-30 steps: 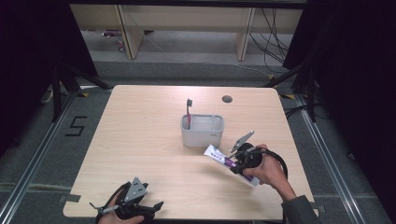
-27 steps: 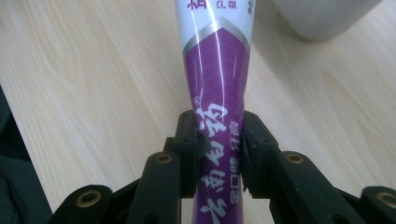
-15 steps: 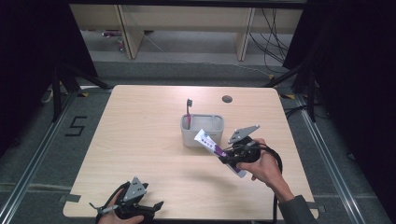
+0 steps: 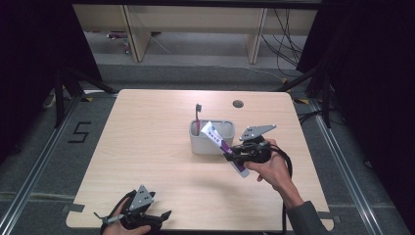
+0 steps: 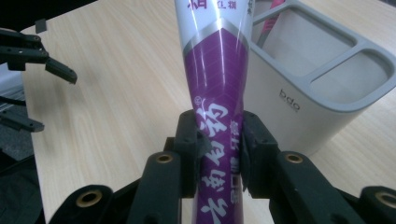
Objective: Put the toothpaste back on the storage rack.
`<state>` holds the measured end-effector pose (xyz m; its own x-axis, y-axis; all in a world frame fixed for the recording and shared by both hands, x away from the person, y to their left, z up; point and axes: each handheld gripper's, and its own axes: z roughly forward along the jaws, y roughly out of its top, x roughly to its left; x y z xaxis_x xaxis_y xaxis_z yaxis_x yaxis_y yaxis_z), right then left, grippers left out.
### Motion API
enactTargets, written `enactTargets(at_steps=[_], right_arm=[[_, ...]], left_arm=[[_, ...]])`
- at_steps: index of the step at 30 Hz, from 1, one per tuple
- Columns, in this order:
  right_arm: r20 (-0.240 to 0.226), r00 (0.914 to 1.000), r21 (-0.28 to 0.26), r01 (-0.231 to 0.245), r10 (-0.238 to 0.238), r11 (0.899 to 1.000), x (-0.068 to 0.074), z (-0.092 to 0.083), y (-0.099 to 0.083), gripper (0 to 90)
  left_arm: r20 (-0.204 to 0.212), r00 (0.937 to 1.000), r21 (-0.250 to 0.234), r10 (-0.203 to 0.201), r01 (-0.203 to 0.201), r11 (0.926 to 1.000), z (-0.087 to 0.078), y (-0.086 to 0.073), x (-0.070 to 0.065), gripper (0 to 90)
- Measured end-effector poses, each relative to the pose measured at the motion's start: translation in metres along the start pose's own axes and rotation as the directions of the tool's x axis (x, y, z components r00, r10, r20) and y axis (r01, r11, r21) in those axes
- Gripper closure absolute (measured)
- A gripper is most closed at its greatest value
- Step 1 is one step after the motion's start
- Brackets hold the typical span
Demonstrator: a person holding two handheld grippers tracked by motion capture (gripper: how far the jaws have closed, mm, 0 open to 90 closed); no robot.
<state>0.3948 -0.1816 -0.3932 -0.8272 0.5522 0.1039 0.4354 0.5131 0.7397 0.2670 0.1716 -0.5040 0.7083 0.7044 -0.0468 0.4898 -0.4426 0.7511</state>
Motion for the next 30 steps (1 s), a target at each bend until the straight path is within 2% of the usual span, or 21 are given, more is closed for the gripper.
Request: enactTargets(at_steps=[3, 6, 9, 10, 12, 13, 14, 15, 17, 19, 20, 21, 22, 23, 26, 30], right_arm=[[-0.006, 0.9999, -0.025, 0.013, -0.013, 1.000, -0.004, 0.002, 0.003, 71.9], [-0.010, 1.0000, -0.027, -0.001, 0.001, 1.000, -0.002, 0.003, 0.005, 71.9], [0.003, 0.9998, -0.063, 0.020, -0.020, 0.998, -0.003, 0.003, 0.009, 72.0], [-0.008, 1.0000, -0.081, 0.003, -0.004, 0.997, -0.003, 0.003, 0.011, 72.0], [-0.009, 0.9999, -0.083, 0.008, -0.009, 0.996, -0.003, 0.003, 0.013, 72.0], [-0.014, 0.9999, -0.090, -0.008, 0.007, 0.996, -0.002, 0.002, 0.014, 72.0], [-0.019, 0.9996, -0.112, 0.018, -0.020, 0.994, -0.004, 0.003, 0.016, 72.0], [-0.003, 1.0000, -0.122, 0.007, -0.008, 0.993, -0.004, 0.002, 0.018, 72.0], [-0.001, 0.9999, -0.138, 0.012, -0.013, 0.990, -0.005, 0.002, 0.021, 72.0], [-0.002, 0.9999, -0.137, 0.014, -0.014, 0.990, -0.006, 0.001, 0.022, 72.0], [-0.015, 0.9999, -0.160, -0.010, 0.008, 0.987, -0.006, 0.001, 0.024, 72.0], [-0.015, 0.9999, -0.160, -0.010, 0.008, 0.987, -0.006, 0.001, 0.024, 72.0], [-0.007, 0.9998, -0.171, 0.014, -0.016, 0.985, -0.009, 0.000, 0.025, 72.0], [0.002, 0.9999, -0.174, 0.014, -0.014, 0.985, -0.010, 0.000, 0.027, 72.0], [0.012, 0.9999, -0.192, 0.000, 0.002, 0.981, -0.010, -0.002, 0.031, 72.0], [0.023, 0.9997, -0.214, 0.015, -0.010, 0.977, -0.015, -0.003, 0.037, 72.0]], left_arm=[[0.000, 1.0000, 0.002, -0.001, 0.001, 1.0000, 0.000, 0.000, 0.000, 16.3], [-0.001, 1.0000, 0.002, 0.001, -0.001, 1.0000, 0.000, 0.000, 0.000, 16.3], [0.000, 1.0000, 0.002, 0.004, -0.004, 1.0000, 0.000, 0.000, 0.000, 16.3], [0.000, 1.0000, 0.002, 0.003, -0.003, 1.0000, 0.000, 0.000, 0.000, 16.3], [0.000, 1.0000, 0.001, 0.000, 0.000, 1.0000, 0.000, 0.000, 0.000, 16.3], [-0.001, 1.0000, 0.000, -0.001, 0.001, 1.0000, 0.000, 0.000, 0.000, 16.3], [0.000, 1.0000, -0.001, -0.002, 0.002, 1.0000, 0.000, 0.000, 0.000, 16.3], [0.002, 1.0000, 0.001, -0.001, 0.001, 1.0000, 0.000, 0.000, 0.000, 16.3], [0.001, 1.0000, 0.000, 0.001, -0.001, 1.0000, 0.000, 0.000, 0.000, 16.3], [-0.002, 0.9999, 0.009, 0.016, -0.016, 0.9998, 0.000, 0.000, 0.001, 16.3], [0.004, 1.0000, -0.002, 0.007, -0.007, 1.0000, 0.000, 0.000, 0.000, 16.3], [0.004, 1.0000, -0.002, 0.007, -0.007, 1.0000, 0.000, 0.000, 0.000, 16.3], [0.001, 1.0000, 0.001, 0.006, -0.006, 1.0000, -0.001, 0.000, 0.000, 16.3], [-0.003, 0.9998, 0.014, 0.020, -0.020, 0.9997, -0.001, 0.000, 0.001, 16.3], [0.006, 0.9999, 0.001, 0.009, -0.009, 1.0000, 0.000, 0.000, -0.001, 16.3], [0.006, 0.9999, 0.002, 0.010, -0.010, 0.9999, 0.000, 0.000, -0.001, 16.3]])
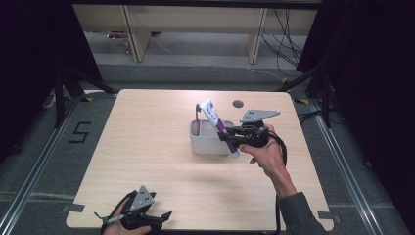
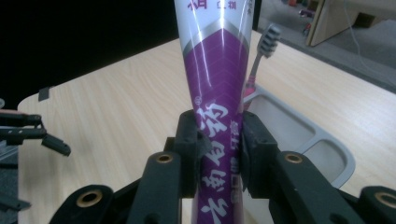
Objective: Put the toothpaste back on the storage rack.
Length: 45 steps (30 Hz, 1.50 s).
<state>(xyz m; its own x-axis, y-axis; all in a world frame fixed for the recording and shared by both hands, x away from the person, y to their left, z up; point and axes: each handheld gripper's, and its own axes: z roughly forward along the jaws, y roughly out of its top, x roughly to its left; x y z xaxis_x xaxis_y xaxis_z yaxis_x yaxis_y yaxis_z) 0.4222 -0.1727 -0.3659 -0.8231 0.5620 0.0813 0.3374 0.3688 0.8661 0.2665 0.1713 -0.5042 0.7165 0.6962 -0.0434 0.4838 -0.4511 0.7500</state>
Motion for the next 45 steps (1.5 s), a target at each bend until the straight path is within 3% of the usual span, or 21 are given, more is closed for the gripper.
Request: enactTargets(at_steps=[4, 8, 12, 14, 15, 24, 27, 28, 29, 36, 37, 44, 45], right_arm=[[0.003, 0.9998, -0.022, -0.018, 0.018, 1.000, -0.002, 0.002, 0.004, 72.0], [0.015, 0.9999, -0.052, 0.001, 0.000, 0.999, -0.005, 0.002, 0.010, 72.0], [0.013, 0.9998, -0.060, -0.014, 0.014, 0.998, -0.005, 0.005, 0.014, 72.1], [0.026, 0.9997, -0.089, 0.005, -0.003, 0.996, -0.008, 0.009, 0.016, 72.1], [0.012, 0.9999, -0.093, 0.002, -0.001, 0.996, -0.008, 0.010, 0.017, 72.1], [0.018, 0.9998, -0.119, -0.007, 0.009, 0.993, -0.011, 0.025, 0.025, 72.1], [0.007, 0.9995, -0.117, -0.029, 0.030, 0.993, -0.010, 0.030, 0.026, 72.1], [0.028, 0.9995, -0.120, -0.009, 0.012, 0.993, -0.012, 0.031, 0.027, 72.1], [0.021, 0.9991, -0.130, -0.034, 0.037, 0.991, -0.014, 0.034, 0.027, 72.1], [0.036, 0.9984, -0.149, -0.039, 0.045, 0.988, -0.023, 0.042, 0.026, 72.1], [0.033, 0.9974, -0.156, -0.058, 0.064, 0.986, -0.025, 0.044, 0.026, 72.1], [0.043, 0.9956, -0.163, -0.076, 0.084, 0.984, -0.031, 0.051, 0.026, 72.1], [0.053, 0.9962, -0.162, -0.060, 0.069, 0.985, -0.032, 0.052, 0.026, 72.1]], left_arm=[[-0.010, 0.9999, 0.014, 0.009, -0.008, 0.9999, -0.001, -0.001, 0.001, 16.3], [-0.010, 0.9999, 0.016, 0.010, -0.010, 0.9998, -0.001, -0.001, 0.001, 16.3], [-0.009, 0.9999, 0.018, 0.013, -0.013, 0.9998, -0.001, -0.001, 0.002, 16.3], [-0.008, 0.9999, 0.015, 0.007, -0.007, 0.9999, -0.001, -0.001, 0.001, 16.3], [-0.003, 1.0000, 0.005, -0.003, 0.003, 1.0000, 0.000, -0.001, 0.001, 16.3], [-0.007, 0.9999, 0.011, 0.009, -0.009, 0.9999, -0.002, -0.002, 0.003, 16.3], [-0.004, 1.0000, 0.011, 0.009, -0.009, 0.9999, -0.002, -0.002, 0.003, 16.3], [0.003, 1.0000, 0.002, 0.000, 0.000, 1.0000, -0.002, -0.002, 0.002, 16.3], [0.007, 1.0000, 0.002, 0.000, 0.000, 1.0000, -0.002, -0.002, 0.002, 16.3], [0.005, 1.0000, -0.002, -0.005, 0.005, 1.0000, -0.003, -0.002, 0.003, 16.3], [0.008, 0.9999, -0.003, -0.007, 0.007, 1.0000, -0.002, -0.002, 0.002, 16.3], [0.010, 0.9999, -0.002, -0.003, 0.003, 1.0000, -0.003, -0.002, 0.003, 16.3], [0.014, 0.9999, -0.009, -0.005, 0.005, 0.9999, -0.002, -0.002, 0.003, 16.3]])
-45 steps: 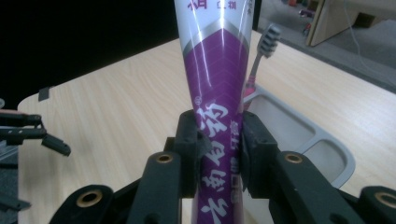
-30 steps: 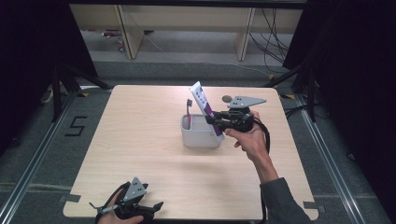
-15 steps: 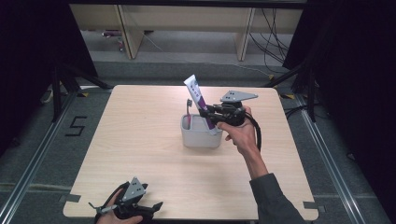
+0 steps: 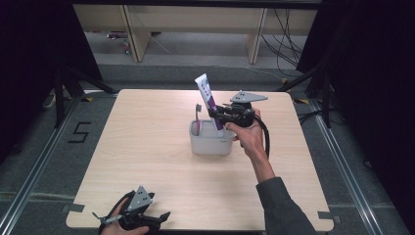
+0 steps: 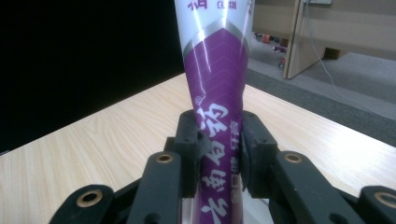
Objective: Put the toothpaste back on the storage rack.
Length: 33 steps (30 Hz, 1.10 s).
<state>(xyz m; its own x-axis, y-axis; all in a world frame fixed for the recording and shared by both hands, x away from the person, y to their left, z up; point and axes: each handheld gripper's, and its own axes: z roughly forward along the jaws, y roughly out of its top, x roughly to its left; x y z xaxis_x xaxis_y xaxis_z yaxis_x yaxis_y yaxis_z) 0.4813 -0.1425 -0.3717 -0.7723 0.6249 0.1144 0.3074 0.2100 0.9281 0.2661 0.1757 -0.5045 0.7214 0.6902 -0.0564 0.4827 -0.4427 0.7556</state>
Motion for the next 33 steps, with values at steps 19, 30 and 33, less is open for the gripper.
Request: enactTargets(at_steps=[19, 30, 33], right_arm=[[0.026, 0.9996, -0.002, -0.007, 0.007, 1.000, -0.009, 0.024, -0.013, 72.0], [0.027, 0.9996, 0.004, 0.001, -0.001, 1.000, -0.011, 0.026, -0.027, 71.9], [0.030, 0.9996, 0.007, 0.000, 0.000, 1.000, -0.011, 0.027, -0.030, 71.8]], left_arm=[[-0.009, 1.0000, 0.006, 0.003, -0.003, 1.0000, 0.000, 0.000, -0.001, 16.3], [0.000, 0.9999, -0.005, -0.010, 0.010, 0.9999, 0.001, 0.000, -0.003, 16.3], [0.000, 0.9999, -0.006, -0.012, 0.012, 0.9999, 0.001, 0.000, -0.004, 16.3]])
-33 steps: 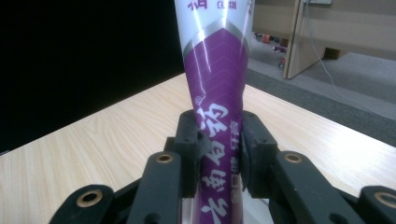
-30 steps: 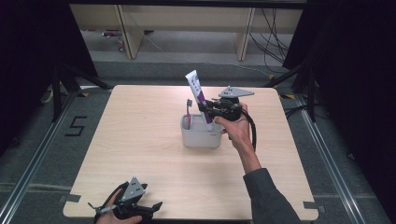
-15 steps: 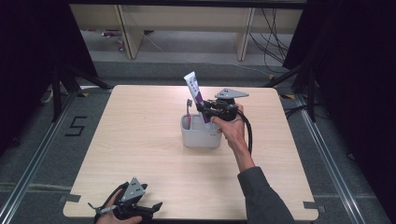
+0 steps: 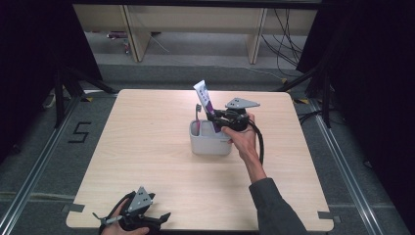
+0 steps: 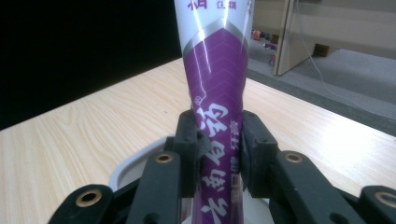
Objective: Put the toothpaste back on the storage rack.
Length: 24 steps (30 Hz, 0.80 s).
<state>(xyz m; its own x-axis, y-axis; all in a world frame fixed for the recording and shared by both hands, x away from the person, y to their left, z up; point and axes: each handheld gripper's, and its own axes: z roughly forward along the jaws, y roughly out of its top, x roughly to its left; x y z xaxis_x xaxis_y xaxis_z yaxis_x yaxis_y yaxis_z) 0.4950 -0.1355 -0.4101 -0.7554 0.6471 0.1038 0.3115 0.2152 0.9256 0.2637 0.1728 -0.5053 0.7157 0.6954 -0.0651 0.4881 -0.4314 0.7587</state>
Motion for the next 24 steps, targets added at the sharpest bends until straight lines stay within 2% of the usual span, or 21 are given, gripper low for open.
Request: enactTargets(at_steps=[3, 7, 8, 9, 12, 13, 15, 17, 19, 20, 21, 23, 24], right_arm=[[0.005, 0.9997, 0.010, 0.022, -0.022, 1.000, -0.001, 0.001, -0.005, 71.7], [0.007, 0.9999, 0.024, 0.015, -0.015, 1.000, 0.000, 0.001, -0.008, 71.6], [0.009, 0.9995, 0.018, 0.029, -0.029, 0.999, -0.001, 0.002, -0.008, 71.6], [0.026, 0.9995, 0.028, 0.018, -0.019, 0.999, 0.001, 0.002, -0.009, 71.5], [0.014, 0.9995, 0.039, 0.026, -0.027, 0.999, 0.001, 0.001, -0.010, 71.4], [0.020, 0.9984, 0.042, 0.053, -0.054, 0.998, 0.000, 0.001, -0.010, 71.4], [0.025, 0.9989, 0.054, 0.039, -0.040, 0.998, 0.003, 0.001, -0.011, 71.3], [0.019, 0.9987, 0.067, 0.045, -0.047, 0.997, 0.002, 0.001, -0.012, 71.3], [0.025, 0.9983, 0.058, 0.052, -0.054, 0.997, 0.002, 0.002, -0.013, 71.3], [0.010, 0.9992, 0.062, 0.038, -0.038, 0.997, 0.003, 0.003, -0.014, 71.2], [0.026, 0.9984, 0.062, 0.049, -0.051, 0.997, 0.003, 0.004, -0.015, 71.2], [0.023, 0.9988, 0.081, 0.041, -0.043, 0.996, 0.003, 0.003, -0.016, 71.2], [0.022, 0.9985, 0.083, 0.048, -0.050, 0.995, 0.003, 0.005, -0.018, 71.2]], left_arm=[[0.002, 0.9999, 0.009, 0.011, -0.011, 0.9999, 0.000, 0.000, 0.000, 16.3], [0.003, 0.9999, 0.010, 0.013, -0.013, 0.9999, 0.000, 0.000, 0.000, 16.3], [0.003, 0.9999, 0.010, 0.014, -0.014, 0.9998, 0.000, 0.000, 0.000, 16.3], [0.002, 1.0000, 0.004, 0.006, -0.006, 1.0000, 0.000, 0.000, 0.000, 16.4], [0.003, 0.9999, 0.010, 0.011, -0.011, 0.9999, 0.000, 0.000, 0.000, 16.3], [0.005, 0.9998, 0.011, 0.017, -0.017, 0.9998, 0.000, 0.000, 0.000, 16.3], [0.005, 0.9999, 0.007, 0.012, -0.012, 0.9999, 0.001, 0.000, 0.000, 16.3], [0.004, 1.0000, 0.007, 0.008, -0.008, 0.9999, 0.000, 0.000, 0.000, 16.3], [0.004, 1.0000, 0.007, 0.009, -0.009, 0.9999, 0.000, 0.000, 0.000, 16.3], [0.004, 0.9999, 0.012, 0.015, -0.015, 0.9998, 0.000, 0.000, 0.000, 16.3], [0.005, 0.9987, -0.002, 0.051, -0.051, 0.9987, 0.001, 0.001, 0.003, 16.3], [0.005, 0.9992, 0.001, 0.041, -0.041, 0.9992, 0.001, 0.000, 0.002, 16.3], [-0.004, 1.0000, 0.016, 0.002, -0.002, 0.9999, -0.001, -0.001, 0.000, 16.3]])
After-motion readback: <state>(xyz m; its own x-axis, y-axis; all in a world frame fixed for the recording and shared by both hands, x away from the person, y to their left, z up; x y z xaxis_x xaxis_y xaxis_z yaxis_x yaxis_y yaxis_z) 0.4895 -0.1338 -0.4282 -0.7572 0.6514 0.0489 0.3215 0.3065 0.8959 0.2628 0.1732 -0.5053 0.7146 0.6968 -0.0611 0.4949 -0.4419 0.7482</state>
